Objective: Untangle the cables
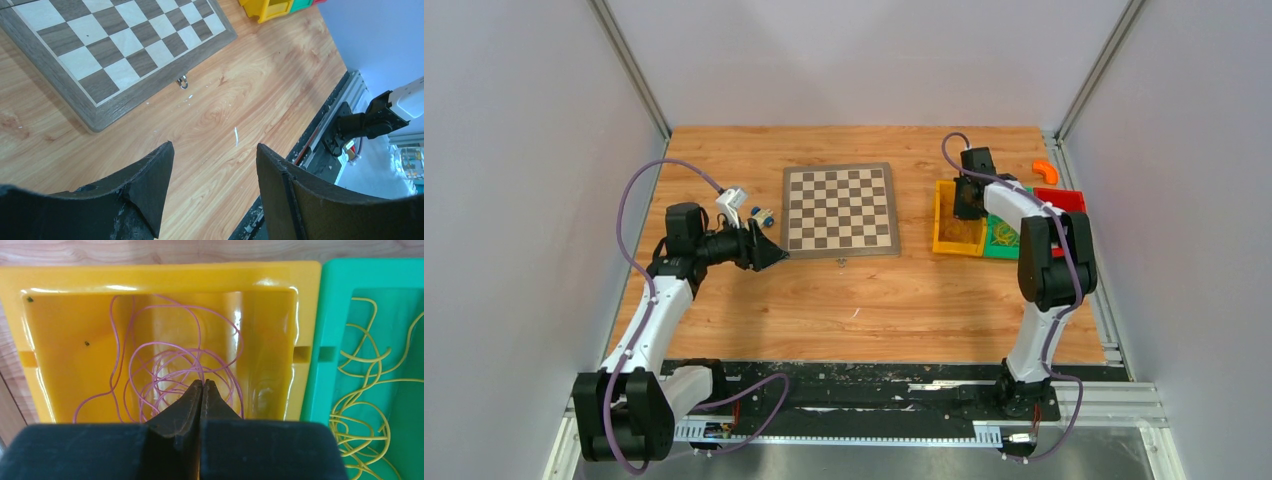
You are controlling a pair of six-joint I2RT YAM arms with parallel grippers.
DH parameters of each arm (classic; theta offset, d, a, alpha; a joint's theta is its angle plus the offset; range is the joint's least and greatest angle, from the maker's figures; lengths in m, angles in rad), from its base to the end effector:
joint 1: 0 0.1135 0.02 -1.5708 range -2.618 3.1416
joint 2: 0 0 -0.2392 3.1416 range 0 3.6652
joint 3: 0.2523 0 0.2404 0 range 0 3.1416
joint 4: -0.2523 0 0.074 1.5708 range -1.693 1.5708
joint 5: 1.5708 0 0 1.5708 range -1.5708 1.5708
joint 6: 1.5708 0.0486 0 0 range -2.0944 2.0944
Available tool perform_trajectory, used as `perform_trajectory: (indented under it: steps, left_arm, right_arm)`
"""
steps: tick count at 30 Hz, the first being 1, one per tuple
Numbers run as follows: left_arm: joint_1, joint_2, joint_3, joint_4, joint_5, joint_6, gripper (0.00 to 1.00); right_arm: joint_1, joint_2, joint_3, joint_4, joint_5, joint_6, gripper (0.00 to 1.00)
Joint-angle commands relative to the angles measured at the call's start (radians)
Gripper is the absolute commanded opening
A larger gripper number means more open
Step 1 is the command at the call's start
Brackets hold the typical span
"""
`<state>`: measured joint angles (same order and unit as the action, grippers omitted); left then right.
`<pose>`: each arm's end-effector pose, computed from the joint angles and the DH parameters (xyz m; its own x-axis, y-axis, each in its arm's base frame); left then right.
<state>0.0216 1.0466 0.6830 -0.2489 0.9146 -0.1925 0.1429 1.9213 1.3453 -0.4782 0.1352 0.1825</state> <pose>0.2248 -0.0337 0.2343 -0.6856 -0.1316 -0.7160 0.5133 0.6101 -0.6036 0.3873 0.0491 0.1555 -0.8600 0.0580 -0.5070 0.0822 0.9963 -0.0256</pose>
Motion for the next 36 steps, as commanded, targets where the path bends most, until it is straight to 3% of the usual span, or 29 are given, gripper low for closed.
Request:
perform_trajectory:
  steps: [1,5,9,16,19,22,23,27,33,36]
  left_arm:
    - [0.004,0.004,0.015,0.023,0.005,0.019,0.7]
    - [0.003,0.009,0.016,0.028,0.005,0.015,0.7]
    - [0.004,0.007,0.022,0.027,0.006,0.01,0.7]
    - [0.003,-0.006,0.029,0.011,-0.013,0.012,0.71]
    - [0.003,-0.005,0.052,-0.042,-0.039,0.032,0.79]
    - [0.004,0.003,0.088,-0.129,-0.08,0.059,0.98]
    - [0.003,0.009,0.117,-0.155,-0.104,0.08,0.99]
    - [0.003,0.047,0.261,-0.339,-0.219,0.138,1.0]
    - [0.003,0.118,0.428,-0.551,-0.457,0.139,1.0]
    - [0.003,0.113,0.424,-0.575,-0.547,0.153,1.0]
  right_arm:
    - [0.009,-0.011,0.014,0.084,0.038,-0.004,0.03]
    - [0.02,-0.059,-0.001,0.086,0.054,-0.025,0.15]
    - [0.028,-0.136,-0.008,0.083,0.061,-0.043,0.33]
    - [0.029,-0.258,0.005,0.027,0.025,-0.08,0.48]
    - [0.028,-0.313,0.012,-0.006,-0.029,-0.127,0.69]
    - [0.027,-0.387,0.001,-0.024,-0.114,-0.232,0.96]
    - [0.027,-0.417,-0.005,-0.033,-0.148,-0.258,1.0]
    - [0.013,-0.549,-0.033,-0.088,-0.236,-0.322,1.0]
    - [-0.109,-0.752,-0.155,-0.175,-0.524,-0.382,1.0]
    - [-0.134,-0.832,-0.269,-0.172,-0.482,-0.389,1.0]
